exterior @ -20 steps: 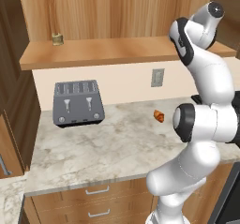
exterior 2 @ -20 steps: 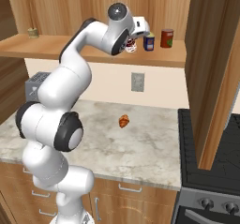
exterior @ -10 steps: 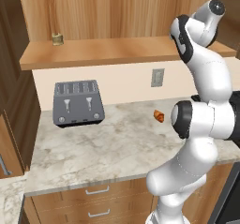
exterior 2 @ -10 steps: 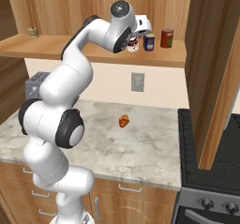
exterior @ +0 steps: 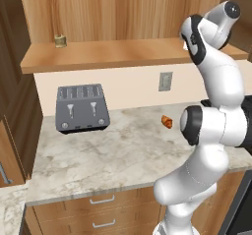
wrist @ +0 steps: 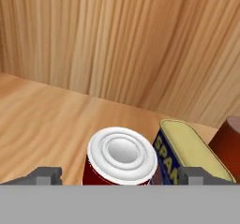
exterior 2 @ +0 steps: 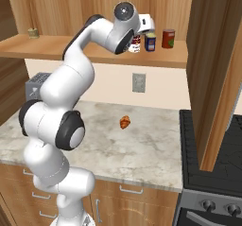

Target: Pick the cans from the counter and place them in their designated side in the cabinet.

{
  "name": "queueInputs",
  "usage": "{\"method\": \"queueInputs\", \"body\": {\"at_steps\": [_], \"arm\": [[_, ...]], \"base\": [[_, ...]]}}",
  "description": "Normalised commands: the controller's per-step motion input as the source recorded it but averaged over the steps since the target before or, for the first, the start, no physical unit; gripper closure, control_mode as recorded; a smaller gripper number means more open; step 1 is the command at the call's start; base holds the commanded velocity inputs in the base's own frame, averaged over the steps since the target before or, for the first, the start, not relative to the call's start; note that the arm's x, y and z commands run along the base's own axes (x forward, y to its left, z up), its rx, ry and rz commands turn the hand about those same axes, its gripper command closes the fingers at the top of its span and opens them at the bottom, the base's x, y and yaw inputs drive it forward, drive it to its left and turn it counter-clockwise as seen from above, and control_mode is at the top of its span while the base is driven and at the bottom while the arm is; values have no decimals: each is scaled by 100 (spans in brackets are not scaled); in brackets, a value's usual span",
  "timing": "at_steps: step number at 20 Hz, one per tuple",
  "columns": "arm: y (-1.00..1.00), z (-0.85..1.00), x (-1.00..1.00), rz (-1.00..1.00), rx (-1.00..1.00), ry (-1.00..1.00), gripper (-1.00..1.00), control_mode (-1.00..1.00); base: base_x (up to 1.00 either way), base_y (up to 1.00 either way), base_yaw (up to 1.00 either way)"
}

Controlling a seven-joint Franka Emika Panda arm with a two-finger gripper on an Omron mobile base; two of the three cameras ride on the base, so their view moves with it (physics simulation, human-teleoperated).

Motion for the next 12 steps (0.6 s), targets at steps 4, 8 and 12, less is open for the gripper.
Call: {"method": "queueInputs", "body": {"at_steps": [4, 8, 12], "arm": [[-7, 13, -9, 4, 0, -14, -100, -100], [-11, 1, -46, 6, 0, -14, -100, -100], [2, 0, -74, 8, 1, -14, -100, -100]], "base": [[0, 0, 0], [0, 0, 0], [0, 0, 0]]}}
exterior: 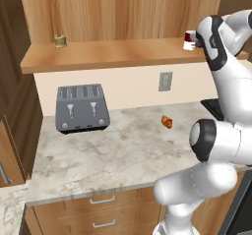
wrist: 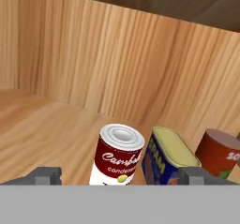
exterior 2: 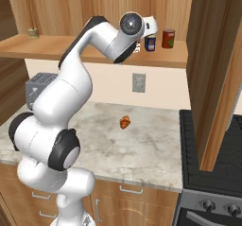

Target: Pick the cans from the counter and place them in their designated side in the cabinet.

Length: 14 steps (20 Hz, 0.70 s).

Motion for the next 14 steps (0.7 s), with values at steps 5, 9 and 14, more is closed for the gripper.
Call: {"method": "queueInputs", "body": {"at_steps": [5, 9, 14], "arm": [[34, 0, -72, 7, 0, -5, -100, -100], [38, 0, -73, 6, 0, 0, -100, -100], [24, 0, -76, 4, 0, 0, -100, -100]], "base": [[0, 0, 0], [0, 0, 0], [0, 0, 0]]}}
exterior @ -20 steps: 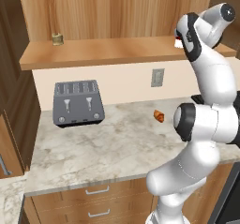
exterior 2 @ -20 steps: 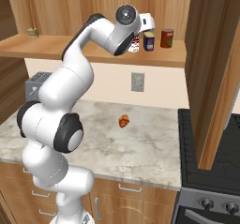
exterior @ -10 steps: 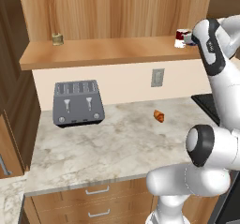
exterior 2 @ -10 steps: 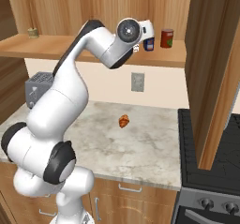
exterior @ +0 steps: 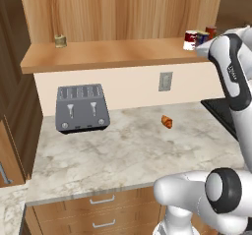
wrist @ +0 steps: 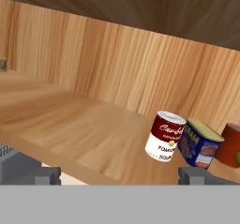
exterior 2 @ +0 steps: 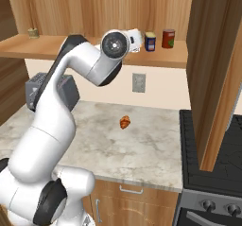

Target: Pick the cans from the counter and place them in their designated side in the cabinet.

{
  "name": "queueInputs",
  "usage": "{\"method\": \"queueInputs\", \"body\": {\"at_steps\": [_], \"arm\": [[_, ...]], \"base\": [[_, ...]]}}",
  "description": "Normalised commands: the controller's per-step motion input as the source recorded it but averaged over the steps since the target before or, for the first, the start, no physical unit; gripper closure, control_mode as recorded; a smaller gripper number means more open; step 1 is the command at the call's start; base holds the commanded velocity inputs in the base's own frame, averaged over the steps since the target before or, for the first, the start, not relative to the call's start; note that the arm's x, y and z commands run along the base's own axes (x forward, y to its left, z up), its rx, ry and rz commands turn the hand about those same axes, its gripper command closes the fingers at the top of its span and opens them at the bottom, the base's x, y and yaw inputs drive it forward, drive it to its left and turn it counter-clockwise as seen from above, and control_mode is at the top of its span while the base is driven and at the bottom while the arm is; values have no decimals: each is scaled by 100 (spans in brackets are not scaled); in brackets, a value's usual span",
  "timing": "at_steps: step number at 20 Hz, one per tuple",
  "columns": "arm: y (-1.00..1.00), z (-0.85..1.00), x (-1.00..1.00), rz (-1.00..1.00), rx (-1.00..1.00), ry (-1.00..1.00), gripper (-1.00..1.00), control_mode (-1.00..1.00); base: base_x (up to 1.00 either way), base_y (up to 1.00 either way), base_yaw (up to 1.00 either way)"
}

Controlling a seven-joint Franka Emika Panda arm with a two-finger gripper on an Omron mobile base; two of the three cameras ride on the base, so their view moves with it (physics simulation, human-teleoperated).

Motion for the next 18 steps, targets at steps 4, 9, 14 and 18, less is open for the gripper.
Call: {"method": "queueInputs", "body": {"at_steps": [4, 9, 14, 18], "arm": [[7, 0, -68, 0, 0, -1, -100, -100], [4, -4, -25, 0, 0, 10, -100, -100], [-8, -9, -56, 1, 2, 5, -100, -100], [-13, -12, -66, 3, 5, 2, -100, -100]], "base": [[0, 0, 0], [0, 0, 0], [0, 0, 0], [0, 0, 0]]}}
